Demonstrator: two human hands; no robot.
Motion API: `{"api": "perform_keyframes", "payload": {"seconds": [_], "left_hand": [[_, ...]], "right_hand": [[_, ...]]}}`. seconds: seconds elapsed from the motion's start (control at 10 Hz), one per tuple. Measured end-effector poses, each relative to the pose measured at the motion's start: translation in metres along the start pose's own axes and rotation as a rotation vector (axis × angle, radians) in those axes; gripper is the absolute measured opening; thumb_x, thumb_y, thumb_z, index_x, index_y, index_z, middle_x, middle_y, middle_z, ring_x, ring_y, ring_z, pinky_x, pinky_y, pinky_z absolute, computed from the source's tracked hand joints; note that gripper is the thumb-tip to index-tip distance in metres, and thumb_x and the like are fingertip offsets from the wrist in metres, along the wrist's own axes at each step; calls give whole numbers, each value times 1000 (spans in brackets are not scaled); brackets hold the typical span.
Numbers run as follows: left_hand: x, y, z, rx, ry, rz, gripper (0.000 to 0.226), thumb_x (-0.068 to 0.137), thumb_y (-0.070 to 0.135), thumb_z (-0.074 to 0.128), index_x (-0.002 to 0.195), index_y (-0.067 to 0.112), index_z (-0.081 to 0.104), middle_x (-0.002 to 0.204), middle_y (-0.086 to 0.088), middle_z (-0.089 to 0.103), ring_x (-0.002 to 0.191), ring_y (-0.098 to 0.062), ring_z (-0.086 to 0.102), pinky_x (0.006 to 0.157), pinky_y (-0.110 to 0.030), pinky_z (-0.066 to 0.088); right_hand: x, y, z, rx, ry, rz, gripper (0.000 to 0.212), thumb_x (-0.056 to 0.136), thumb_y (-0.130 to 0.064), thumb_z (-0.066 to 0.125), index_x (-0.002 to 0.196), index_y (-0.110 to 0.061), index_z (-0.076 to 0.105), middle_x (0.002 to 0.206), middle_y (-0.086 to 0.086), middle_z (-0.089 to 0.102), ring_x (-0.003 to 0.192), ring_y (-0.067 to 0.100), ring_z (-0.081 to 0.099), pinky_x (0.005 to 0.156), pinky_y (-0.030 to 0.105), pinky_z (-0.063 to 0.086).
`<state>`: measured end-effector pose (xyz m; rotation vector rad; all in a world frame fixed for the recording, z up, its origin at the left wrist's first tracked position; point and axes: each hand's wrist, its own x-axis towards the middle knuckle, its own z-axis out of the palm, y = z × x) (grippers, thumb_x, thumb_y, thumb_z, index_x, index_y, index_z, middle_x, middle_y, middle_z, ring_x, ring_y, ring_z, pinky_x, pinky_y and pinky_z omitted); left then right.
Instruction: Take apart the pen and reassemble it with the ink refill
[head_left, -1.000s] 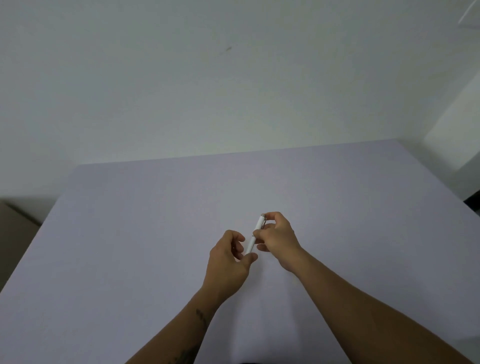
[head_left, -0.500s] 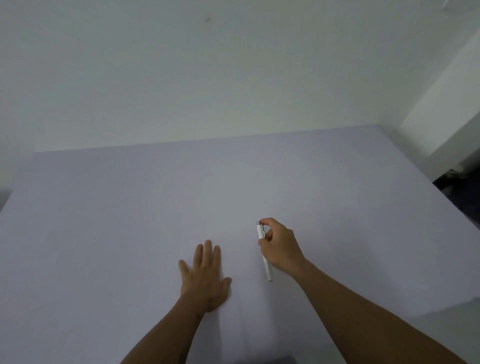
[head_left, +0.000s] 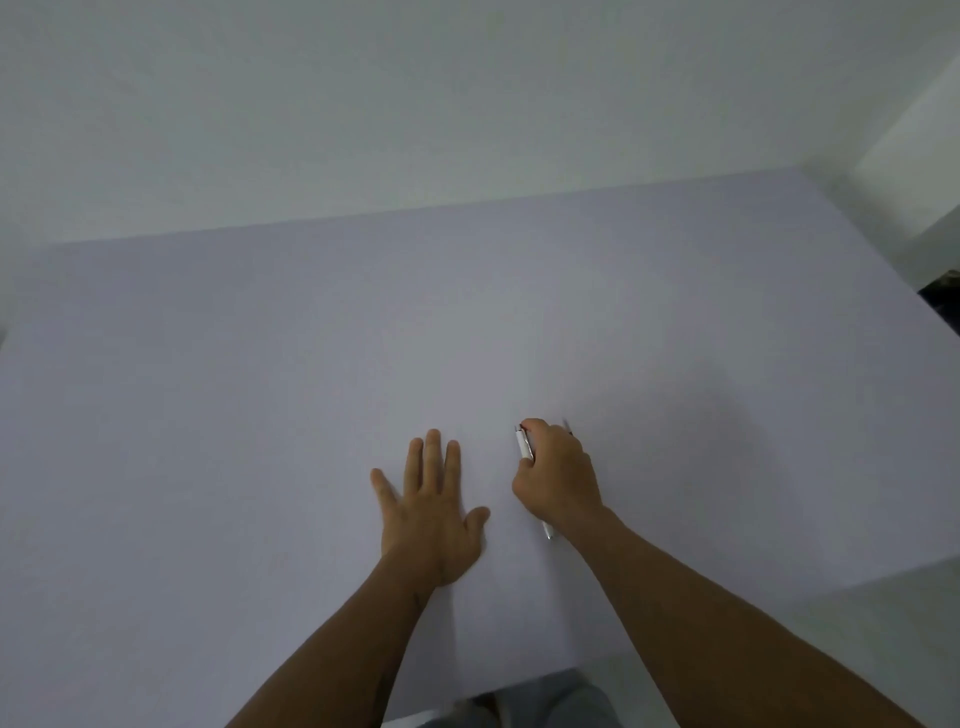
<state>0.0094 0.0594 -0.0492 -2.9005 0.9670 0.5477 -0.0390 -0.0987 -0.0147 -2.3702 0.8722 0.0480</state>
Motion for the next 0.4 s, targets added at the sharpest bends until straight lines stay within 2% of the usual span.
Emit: {"api": "perform_keyframes", "payload": {"seconds": [0.1,0.3,0.4], "left_hand": [[1,-1,4,-4,11,5,84,85,67,9,151,20,-17,160,-8,-24,148,-29,-20,112,-69,-1],[1,-2,3,4,-1,-9,84,86,67,11,152,20,-14,161,-7,-21,148,-29,-17,113,-68,1],[1,1,-3,4,-29,-8,85,88,65,18,152,19,-12,162,-7,-20,149,-29,-16,113,-67,4]], "right_hand": [[3,-3,4,-24,6,10,43,88,-11,57,130,-17,57,112,8,61,102,28,61,84,38,53],[5,-4,0,-35,-19,45,34,90,-16,57,124,-14,55,112,9,57,103,30,58,78,34,46],[1,2,-8,-30,-41,46,41,90,-17,57,130,-13,51,121,10,56,111,31,57,85,35,45]]}}
